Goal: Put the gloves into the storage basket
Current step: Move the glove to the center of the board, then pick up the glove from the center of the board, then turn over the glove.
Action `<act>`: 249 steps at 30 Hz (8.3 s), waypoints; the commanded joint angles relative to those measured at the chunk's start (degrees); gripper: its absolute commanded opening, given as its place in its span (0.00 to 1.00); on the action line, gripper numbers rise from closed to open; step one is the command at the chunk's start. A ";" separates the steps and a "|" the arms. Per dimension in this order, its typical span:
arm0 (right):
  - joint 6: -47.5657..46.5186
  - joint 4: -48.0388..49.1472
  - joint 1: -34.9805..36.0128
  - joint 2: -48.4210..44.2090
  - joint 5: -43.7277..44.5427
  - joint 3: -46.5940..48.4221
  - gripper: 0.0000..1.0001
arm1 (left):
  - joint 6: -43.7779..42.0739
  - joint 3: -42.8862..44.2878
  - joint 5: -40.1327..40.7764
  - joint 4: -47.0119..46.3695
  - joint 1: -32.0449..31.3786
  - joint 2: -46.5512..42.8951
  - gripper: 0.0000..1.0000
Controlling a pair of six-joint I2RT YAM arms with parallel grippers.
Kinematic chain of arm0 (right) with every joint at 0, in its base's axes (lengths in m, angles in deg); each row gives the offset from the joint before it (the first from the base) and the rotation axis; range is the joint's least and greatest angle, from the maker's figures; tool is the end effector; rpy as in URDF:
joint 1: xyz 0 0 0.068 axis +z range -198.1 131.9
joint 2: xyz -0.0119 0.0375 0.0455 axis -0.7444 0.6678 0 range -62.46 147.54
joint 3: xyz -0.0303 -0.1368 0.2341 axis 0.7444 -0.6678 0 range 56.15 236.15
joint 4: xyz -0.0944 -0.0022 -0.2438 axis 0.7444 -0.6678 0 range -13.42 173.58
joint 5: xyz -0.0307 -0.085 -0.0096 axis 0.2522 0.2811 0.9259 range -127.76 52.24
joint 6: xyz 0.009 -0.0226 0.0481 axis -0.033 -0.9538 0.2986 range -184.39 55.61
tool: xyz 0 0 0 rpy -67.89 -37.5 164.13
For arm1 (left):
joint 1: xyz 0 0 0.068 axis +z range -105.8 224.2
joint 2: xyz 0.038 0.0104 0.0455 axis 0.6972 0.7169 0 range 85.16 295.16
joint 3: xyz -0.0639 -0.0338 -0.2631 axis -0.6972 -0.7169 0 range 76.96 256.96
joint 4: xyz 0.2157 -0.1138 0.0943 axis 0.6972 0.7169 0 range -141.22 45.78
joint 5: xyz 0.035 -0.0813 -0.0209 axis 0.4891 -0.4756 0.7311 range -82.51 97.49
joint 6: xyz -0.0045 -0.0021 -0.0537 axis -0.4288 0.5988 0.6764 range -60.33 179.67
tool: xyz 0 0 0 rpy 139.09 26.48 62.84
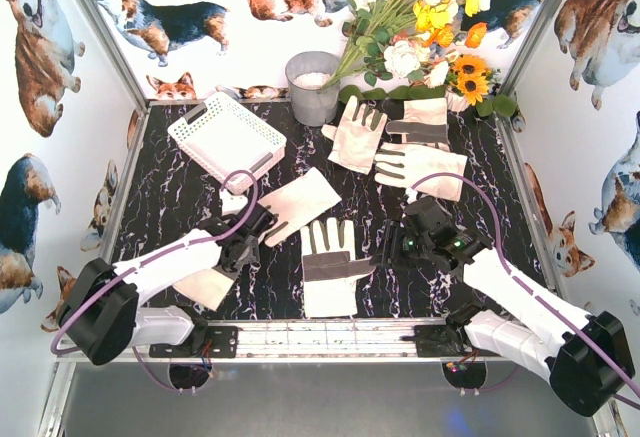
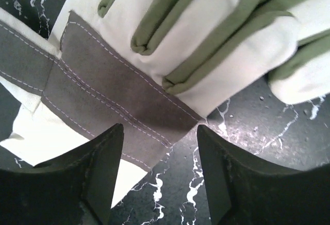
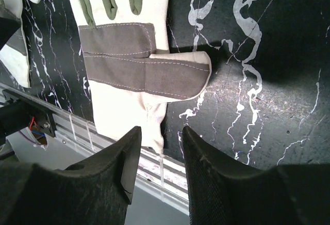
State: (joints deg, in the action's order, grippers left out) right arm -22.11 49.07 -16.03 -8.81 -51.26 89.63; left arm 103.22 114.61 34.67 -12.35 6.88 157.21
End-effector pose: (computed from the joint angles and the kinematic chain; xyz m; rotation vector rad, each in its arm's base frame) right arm 0.1455 0.1010 0.2094 0.1381 2.6835 0.7697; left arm 0.1731 -0.1113 0.1745 -0.2342 2.5982 0.2311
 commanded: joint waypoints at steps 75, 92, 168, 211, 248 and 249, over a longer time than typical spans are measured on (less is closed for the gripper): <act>-3.26 14.96 4.75 23.06 2.67 -0.08 0.37 | 4.77 -10.23 -20.58 -0.98 22.76 -20.47 0.66; -7.24 14.58 4.75 30.30 0.92 7.00 0.38 | 13.46 -15.94 -23.48 -3.44 23.00 -22.74 0.43; -8.16 -2.22 15.70 7.79 17.76 26.11 0.79 | 29.40 14.16 -8.30 -41.43 -16.36 0.04 0.00; -5.79 7.35 9.75 5.92 7.36 21.10 0.00 | 13.79 9.02 -15.35 -35.06 -12.87 -15.11 0.80; 10.01 45.62 4.75 -7.15 -18.95 18.91 0.00 | 22.19 -2.01 -52.45 -76.86 -1.96 -21.03 1.00; 10.06 45.64 4.75 -7.18 -18.87 18.72 0.00 | 22.16 -1.90 -52.16 -76.85 -1.92 -21.18 1.00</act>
State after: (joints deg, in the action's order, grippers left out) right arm -13.45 89.05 -11.11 -15.85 -68.26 109.12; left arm 124.60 111.22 -13.74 -82.51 4.47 136.16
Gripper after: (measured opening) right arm 0.060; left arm 0.995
